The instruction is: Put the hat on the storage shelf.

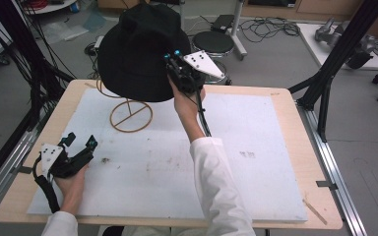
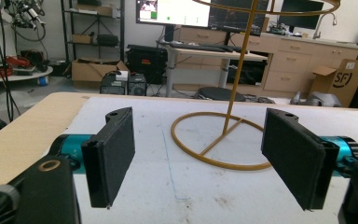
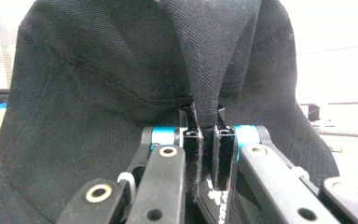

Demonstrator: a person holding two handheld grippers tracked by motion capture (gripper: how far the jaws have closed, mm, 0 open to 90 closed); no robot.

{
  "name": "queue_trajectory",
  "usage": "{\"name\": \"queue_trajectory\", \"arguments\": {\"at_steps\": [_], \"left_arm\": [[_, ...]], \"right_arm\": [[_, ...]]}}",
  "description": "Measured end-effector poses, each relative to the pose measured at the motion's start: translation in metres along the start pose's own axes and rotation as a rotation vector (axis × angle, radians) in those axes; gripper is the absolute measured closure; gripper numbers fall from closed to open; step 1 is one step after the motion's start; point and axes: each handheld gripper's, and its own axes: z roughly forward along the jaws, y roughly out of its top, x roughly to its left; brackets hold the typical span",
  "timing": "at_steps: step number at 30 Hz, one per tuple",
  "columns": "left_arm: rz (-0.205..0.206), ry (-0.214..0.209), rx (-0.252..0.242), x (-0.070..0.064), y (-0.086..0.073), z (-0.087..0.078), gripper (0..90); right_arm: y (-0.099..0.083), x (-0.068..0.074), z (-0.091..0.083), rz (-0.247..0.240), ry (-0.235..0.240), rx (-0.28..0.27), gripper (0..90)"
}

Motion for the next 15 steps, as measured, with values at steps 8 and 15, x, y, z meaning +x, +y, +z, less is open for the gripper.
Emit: {"name": "queue_trajectory", "arguments": {"at_steps": [8,15], "left_arm": [[0.0,-0.007,0.002,-0.001,0.0,-0.001,26.0],[0.006,0.001,-0.008,0.0,0.0,-0.001,26.0]], "right_arm": [[-0.001,0.021,0.028,0.029,0.041,0.0,86.3],[-0.009,0.033,0.04,0.017,0.068,0.029,86.2]]}}
